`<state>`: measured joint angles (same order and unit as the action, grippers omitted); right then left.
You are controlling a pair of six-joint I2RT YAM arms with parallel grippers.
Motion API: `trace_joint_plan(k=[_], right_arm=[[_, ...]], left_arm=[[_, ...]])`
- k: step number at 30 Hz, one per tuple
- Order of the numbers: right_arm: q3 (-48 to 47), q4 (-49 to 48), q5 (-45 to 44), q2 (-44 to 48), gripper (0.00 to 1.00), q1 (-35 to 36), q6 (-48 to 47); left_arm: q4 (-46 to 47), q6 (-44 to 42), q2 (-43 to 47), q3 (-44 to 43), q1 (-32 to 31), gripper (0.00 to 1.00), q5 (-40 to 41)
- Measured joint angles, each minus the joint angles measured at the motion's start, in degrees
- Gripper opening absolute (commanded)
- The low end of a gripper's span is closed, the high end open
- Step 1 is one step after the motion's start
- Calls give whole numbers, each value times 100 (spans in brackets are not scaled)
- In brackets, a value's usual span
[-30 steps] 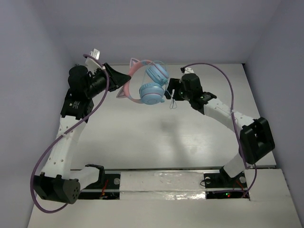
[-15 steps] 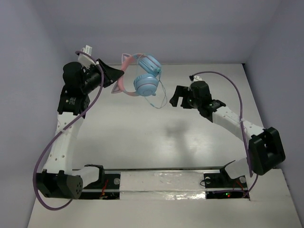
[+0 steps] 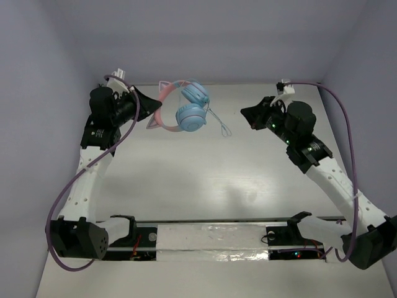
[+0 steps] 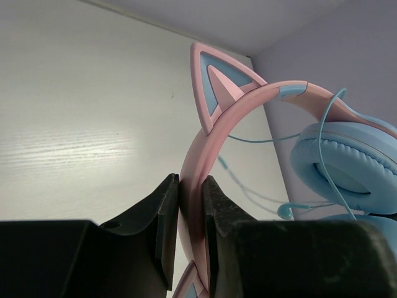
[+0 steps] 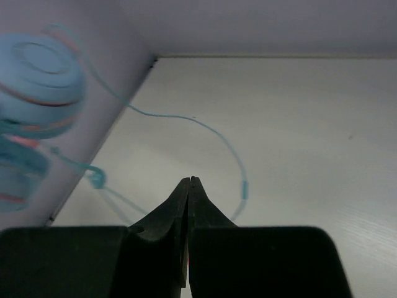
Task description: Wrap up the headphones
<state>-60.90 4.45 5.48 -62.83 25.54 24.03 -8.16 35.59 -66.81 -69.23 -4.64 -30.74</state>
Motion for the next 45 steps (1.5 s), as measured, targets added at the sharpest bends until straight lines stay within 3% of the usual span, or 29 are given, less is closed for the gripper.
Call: trace_joint_plan(k=[1, 6, 13, 17, 21, 28, 32, 33, 39, 45], right_arm=[[-59, -22, 269, 87, 5, 0, -50], [-332, -127, 1167, 326, 42, 4, -111], [-1032, 2, 1727, -199, 42, 358, -549], [-1056, 142, 2105, -531, 55, 457, -809], [-1088, 264, 2234, -914, 56, 553, -1038], [-1102, 282, 2498, -1410, 53, 610, -1410], [-1097, 232, 2592, -1567, 17, 610, -1478], [-1093, 214, 2599, -1565, 1, 610, -1482], [-964, -146, 2033, -1158, 0, 610, -1248], [-1263, -354, 398, -813, 0, 614, -1010]], left_arm=[[0, -17, 0, 81, 0, 0, 11], [-107, -155, 0, 363, 0, 0, 131], [-155, -264, 7, 400, 0, 0, 188], [-153, -317, 15, 400, 0, 0, 181], [-155, -343, 15, 400, 0, 0, 142], [-160, -372, 20, 400, 0, 0, 74], [-162, -374, 20, 400, 0, 0, 57], [-162, -376, 20, 400, 0, 0, 55], [-179, -387, 28, 411, 0, 0, -15], [-203, -385, 105, 450, 0, 0, -212]])
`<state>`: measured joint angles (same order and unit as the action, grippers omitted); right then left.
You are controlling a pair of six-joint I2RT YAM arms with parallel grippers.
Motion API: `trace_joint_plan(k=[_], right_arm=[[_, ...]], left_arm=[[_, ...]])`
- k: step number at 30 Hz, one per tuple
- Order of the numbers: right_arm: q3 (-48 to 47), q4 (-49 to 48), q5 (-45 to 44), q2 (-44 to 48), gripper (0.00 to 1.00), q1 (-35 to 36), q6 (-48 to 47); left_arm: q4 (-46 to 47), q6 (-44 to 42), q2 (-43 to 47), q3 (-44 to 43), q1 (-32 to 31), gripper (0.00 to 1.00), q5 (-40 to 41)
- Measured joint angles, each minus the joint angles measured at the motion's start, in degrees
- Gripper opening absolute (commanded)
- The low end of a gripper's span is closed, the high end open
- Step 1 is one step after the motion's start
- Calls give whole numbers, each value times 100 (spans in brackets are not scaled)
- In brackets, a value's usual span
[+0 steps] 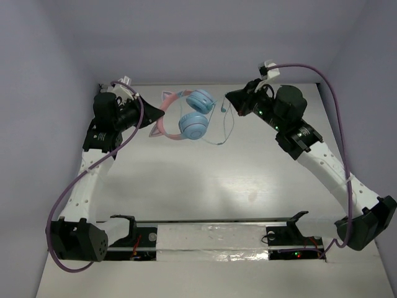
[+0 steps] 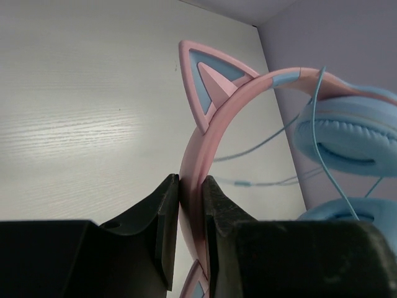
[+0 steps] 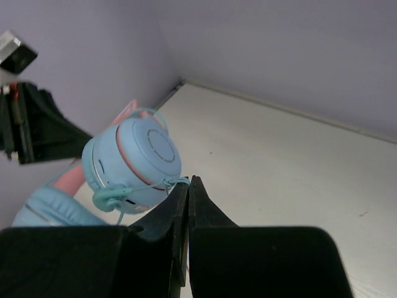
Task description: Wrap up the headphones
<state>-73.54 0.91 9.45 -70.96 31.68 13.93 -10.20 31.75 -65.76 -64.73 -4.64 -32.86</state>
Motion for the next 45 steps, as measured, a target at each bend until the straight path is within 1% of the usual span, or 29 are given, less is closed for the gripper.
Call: trace_joint_plan(k=[6, 11, 16, 18, 20, 22, 24, 26, 29, 32, 39, 45], right_arm=[[-542, 9, -894, -389, 0, 4, 304], [-667, 234, -1432, -758, 0, -140, 570], [-699, 514, -1482, -892, 0, -352, 667], [-592, 407, -1281, -828, 0, -358, 658], [-105, 79, -984, -592, 0, -356, 662], [627, -227, -595, -267, 0, -348, 686], [1335, -413, -280, 4, 0, -295, 750], [1825, -511, -85, 125, 0, -199, 811], [2439, -595, 81, 328, 0, 101, 905], [2887, -625, 131, 734, 0, 560, 957], [2968, -638, 155, 1674, 0, 1401, 920], [2588, -133, 122, 1834, 0, 1897, 846]], left_arm=[[-22, -22, 15, 0, 4, 0, -164], [-92, -109, 20, 0, 2, 0, -280], [-81, -90, 22, 0, -13, 0, -387], [-50, -15, 37, 2, -13, 0, -437], [50, 85, 68, 2, -15, 0, -448], [129, 175, 116, 0, -15, 0, -402], [133, 232, 166, -46, -15, 0, -247], [144, 304, 177, -160, -15, 0, -13], [216, 476, 177, -372, -15, 0, 337], [385, 654, 136, -579, -15, 0, 651], [634, 769, -286, -841, -17, 0, 1488], [573, 614, -861, -855, -17, 0, 2411]])
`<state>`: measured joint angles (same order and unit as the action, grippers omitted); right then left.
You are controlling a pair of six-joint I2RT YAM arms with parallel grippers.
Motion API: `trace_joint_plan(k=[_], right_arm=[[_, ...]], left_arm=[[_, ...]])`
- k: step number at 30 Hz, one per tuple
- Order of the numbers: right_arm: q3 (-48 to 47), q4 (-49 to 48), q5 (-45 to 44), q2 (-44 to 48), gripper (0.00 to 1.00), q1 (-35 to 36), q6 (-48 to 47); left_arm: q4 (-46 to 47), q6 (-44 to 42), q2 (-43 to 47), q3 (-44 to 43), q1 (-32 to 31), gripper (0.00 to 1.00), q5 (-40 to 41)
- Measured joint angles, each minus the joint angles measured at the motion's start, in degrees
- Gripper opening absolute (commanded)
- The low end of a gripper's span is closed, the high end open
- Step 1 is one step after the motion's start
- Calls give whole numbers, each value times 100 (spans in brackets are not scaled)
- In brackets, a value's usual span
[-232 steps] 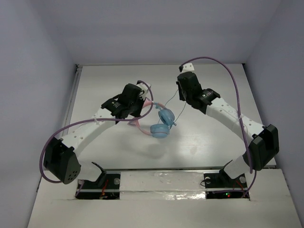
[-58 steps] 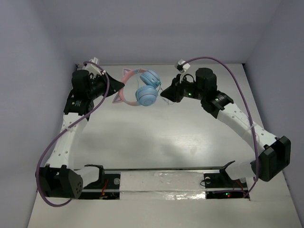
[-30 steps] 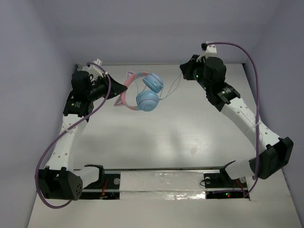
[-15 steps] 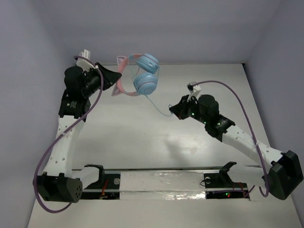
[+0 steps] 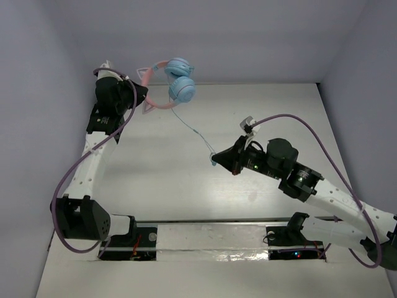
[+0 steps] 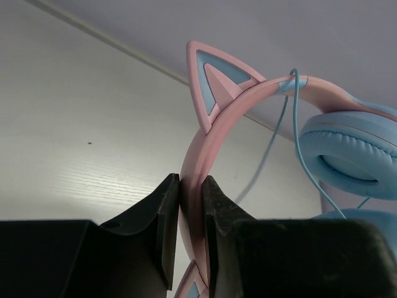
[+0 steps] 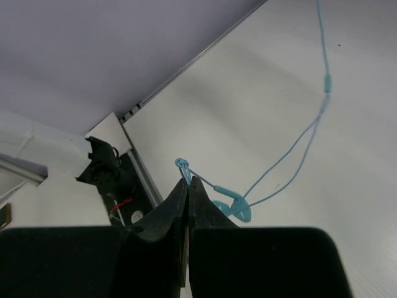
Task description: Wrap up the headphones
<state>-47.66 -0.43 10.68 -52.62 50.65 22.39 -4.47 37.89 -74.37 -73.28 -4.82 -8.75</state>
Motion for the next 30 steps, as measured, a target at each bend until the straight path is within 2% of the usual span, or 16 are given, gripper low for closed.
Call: trace_joint_plan(k=[7, 11, 18, 22, 30], right_arm=[[-1029, 756, -203, -306, 0, 516, -83], [-1947, 1049, -249, -713, 0, 684, -168], [-3204, 1370, -393, -1207, 0, 715, -369], [-3604, 1510, -671, -1460, 0, 715, -577], [-4002, 1679, -1370, -1954, 0, 713, -892]], left_arm=[[-98, -319, -413, 0, -153, 0, 903], [-153, -581, -643, -2, -579, 0, 1464], [-404, -957, -1147, -33, -1143, 0, 1934], [-549, -1141, -1211, -33, -1517, 0, 2229], [-654, -1327, -1211, -33, -2243, 0, 2312]])
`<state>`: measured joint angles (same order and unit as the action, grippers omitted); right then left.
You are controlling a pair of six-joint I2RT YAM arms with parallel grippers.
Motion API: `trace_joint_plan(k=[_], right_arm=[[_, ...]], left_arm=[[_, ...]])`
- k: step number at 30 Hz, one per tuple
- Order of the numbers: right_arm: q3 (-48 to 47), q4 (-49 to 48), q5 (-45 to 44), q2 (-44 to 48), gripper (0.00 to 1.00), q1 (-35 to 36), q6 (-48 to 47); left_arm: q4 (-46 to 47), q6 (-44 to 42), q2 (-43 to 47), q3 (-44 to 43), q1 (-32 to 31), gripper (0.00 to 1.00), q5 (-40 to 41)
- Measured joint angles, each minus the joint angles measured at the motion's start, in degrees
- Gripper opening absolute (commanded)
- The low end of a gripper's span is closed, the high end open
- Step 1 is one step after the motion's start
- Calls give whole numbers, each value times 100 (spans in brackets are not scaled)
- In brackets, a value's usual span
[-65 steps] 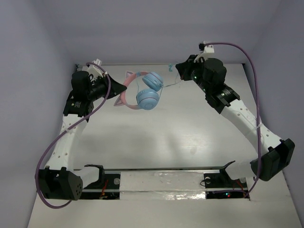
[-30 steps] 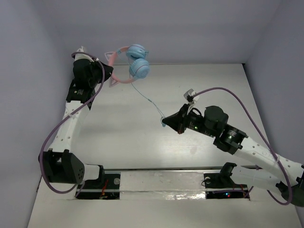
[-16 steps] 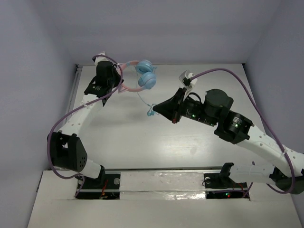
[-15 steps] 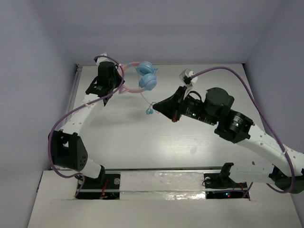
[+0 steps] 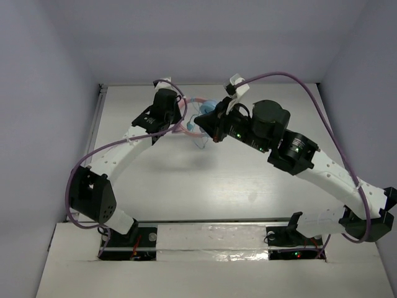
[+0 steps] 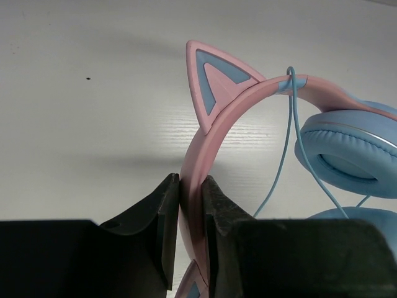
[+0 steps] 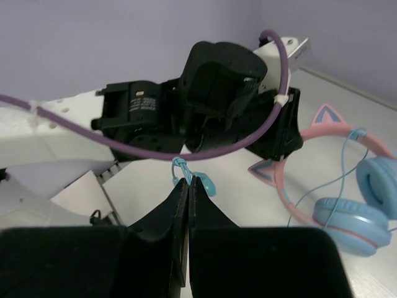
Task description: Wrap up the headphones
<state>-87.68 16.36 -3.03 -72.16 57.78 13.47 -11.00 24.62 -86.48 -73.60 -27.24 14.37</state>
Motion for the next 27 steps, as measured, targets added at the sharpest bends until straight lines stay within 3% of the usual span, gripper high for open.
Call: trace_joint_plan(k=[10, 27], right_arm=[[-348, -55, -857, -256, 0, -306, -262], [-1458, -48, -763, -1215, 0, -1357, -249]], left_arm=[[-164, -109, 562, 761, -90, 0, -122], [-542, -452, 817, 1182, -577, 0, -271]])
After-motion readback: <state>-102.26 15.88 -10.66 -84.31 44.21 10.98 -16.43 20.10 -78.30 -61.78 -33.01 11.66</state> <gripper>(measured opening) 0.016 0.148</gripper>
